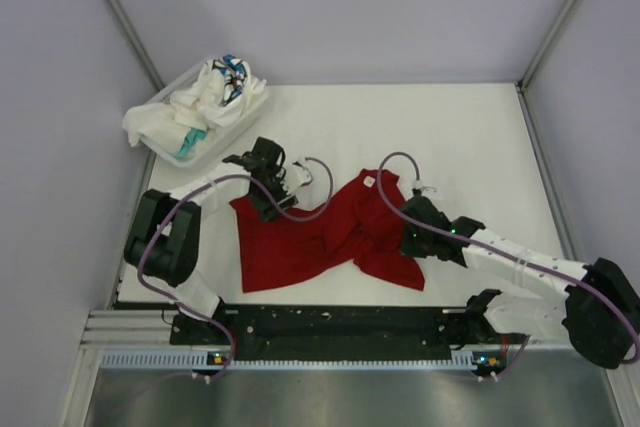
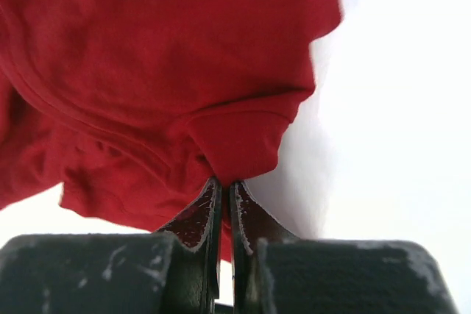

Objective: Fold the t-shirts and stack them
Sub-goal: Flatten out the tshirt

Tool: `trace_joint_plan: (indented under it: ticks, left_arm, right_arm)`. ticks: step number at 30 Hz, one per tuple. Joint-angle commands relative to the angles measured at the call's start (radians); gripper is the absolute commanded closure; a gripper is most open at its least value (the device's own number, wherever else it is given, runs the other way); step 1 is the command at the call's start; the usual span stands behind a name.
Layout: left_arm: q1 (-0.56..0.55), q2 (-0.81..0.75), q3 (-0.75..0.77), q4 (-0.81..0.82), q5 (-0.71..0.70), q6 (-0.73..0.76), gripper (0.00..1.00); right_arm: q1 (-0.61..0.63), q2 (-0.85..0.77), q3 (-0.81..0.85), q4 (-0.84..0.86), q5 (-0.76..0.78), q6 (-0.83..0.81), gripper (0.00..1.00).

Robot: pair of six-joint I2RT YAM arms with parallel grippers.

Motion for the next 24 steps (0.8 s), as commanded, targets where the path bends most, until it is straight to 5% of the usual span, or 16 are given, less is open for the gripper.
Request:
trace_joint_plan:
  ticks: [1, 6, 11, 17, 24]
  left_arm:
    - [0.049, 0.105, 0.228, 0.075, -0.001, -0.069, 0.27]
    - [0.135, 0.086, 0.347, -0.107, 0.197, -0.051, 0.23]
    - [0.209, -0.009, 0.261, -0.261, 0.252, 0.036, 0.21]
    - [0.211, -0.118, 0.071, -0.379, 0.341, 0.245, 0.34]
    - [0.212, -0.008, 0.04, -0.341, 0.3, 0.236, 0.39]
  right_arm:
    - [-0.135, -0.071, -0.024, 0.121, -0.018, -0.08, 1.0]
    - [-0.186, -0.065, -0.011, 0.123, -0.04, -0.127, 1.0]
    - [-0.186, -0.044, -0.001, 0.135, -0.063, -0.14, 1.0]
    - [-0.187, -0.018, 0.001, 0.152, -0.071, -0.144, 1.0]
    - [-0.187, -0.01, 0.004, 0.159, -0.078, -0.149, 1.0]
